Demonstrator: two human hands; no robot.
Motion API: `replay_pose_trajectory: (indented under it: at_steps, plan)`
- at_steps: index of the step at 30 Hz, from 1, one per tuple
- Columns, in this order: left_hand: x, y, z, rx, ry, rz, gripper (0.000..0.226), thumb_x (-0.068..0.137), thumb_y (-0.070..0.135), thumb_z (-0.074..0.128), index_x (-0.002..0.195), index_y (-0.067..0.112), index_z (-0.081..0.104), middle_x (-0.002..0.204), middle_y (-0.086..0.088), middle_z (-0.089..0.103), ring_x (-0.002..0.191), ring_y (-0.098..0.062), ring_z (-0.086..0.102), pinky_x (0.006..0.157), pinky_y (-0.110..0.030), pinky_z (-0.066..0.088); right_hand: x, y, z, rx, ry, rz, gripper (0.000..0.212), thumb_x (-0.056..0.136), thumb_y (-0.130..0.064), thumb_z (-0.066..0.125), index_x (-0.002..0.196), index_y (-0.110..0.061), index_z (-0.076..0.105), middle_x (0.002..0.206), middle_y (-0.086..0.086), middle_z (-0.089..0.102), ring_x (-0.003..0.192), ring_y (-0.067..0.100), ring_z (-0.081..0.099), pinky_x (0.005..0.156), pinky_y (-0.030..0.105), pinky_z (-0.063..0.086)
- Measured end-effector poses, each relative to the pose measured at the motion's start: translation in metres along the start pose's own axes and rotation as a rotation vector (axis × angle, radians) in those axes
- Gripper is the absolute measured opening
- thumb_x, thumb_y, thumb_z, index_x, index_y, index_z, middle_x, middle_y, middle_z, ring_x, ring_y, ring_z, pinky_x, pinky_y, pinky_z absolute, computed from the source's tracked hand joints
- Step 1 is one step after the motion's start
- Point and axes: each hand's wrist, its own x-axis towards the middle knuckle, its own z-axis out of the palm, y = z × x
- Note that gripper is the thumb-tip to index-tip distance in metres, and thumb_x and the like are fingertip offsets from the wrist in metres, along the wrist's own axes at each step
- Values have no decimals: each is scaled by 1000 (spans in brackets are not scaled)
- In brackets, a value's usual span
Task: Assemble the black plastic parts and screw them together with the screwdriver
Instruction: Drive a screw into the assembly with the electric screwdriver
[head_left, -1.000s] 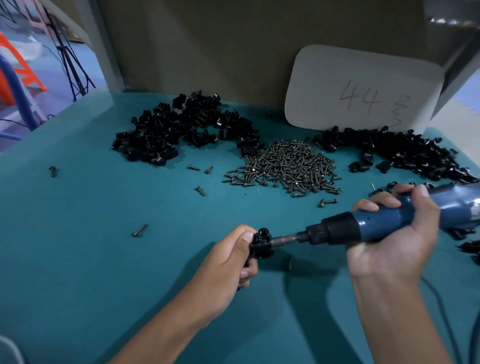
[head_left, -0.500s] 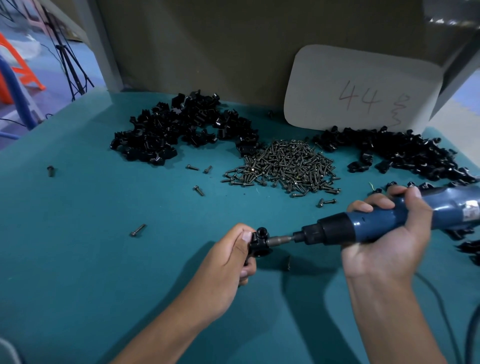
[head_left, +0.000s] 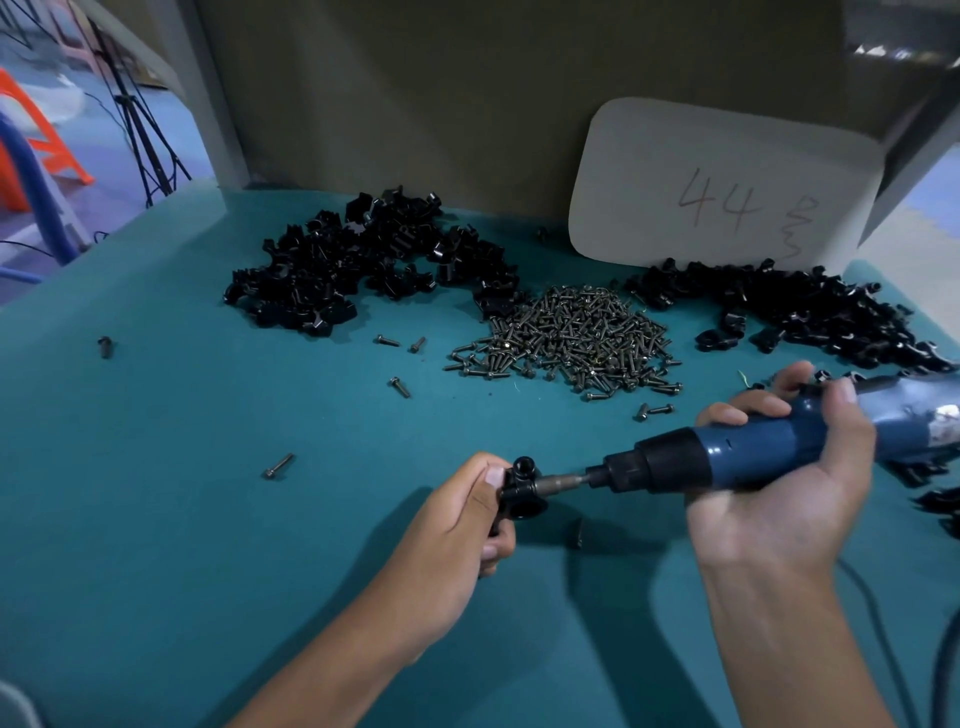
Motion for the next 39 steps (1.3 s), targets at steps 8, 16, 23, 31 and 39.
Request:
replay_pose_trajectory:
  at_steps: [8,16,23,31,39]
  plan:
    - [2,-2,-2,69,122,21,39,108,47,29,90,26,56,54,9,36,51,-12,25,50,-20,26,23,-11,-15,182,69,166,15,90,-26,70,98,-19,59,86,-7,62,64,5,56,60,18,47]
    - [2,-4,-7,239,336,185,37,100,54,28,85,34,55,54,5,40,48,-10,25,46,-18,24,42,-5,-30,-2,415,120,47,84,-36,78,126,-24,61,110,-6,71,106,13,70,102,39,50]
    - [2,-2,-5,236,335,167,35,100,54,27,87,38,56,54,4,43,47,-10,29,47,-19,24,46,25,-35,-335,416,139,52,96,-37,68,137,-17,43,122,4,63,107,21,66,89,43,54]
    - [-1,-6,-6,233,261,162,33,108,24,35,95,44,57,59,4,51,54,-10,40,55,-17,30,56,10,-61,-1017,190,199,34,92,-45,70,107,-15,62,95,4,75,87,22,74,70,36,60]
    - [-2,-6,-2,249,221,260,23,95,46,39,112,52,52,84,1,71,66,-26,52,60,-21,39,62,-17,-64,-1785,108,291,65,90,-71,53,78,-8,67,54,3,69,43,19,65,43,28,53]
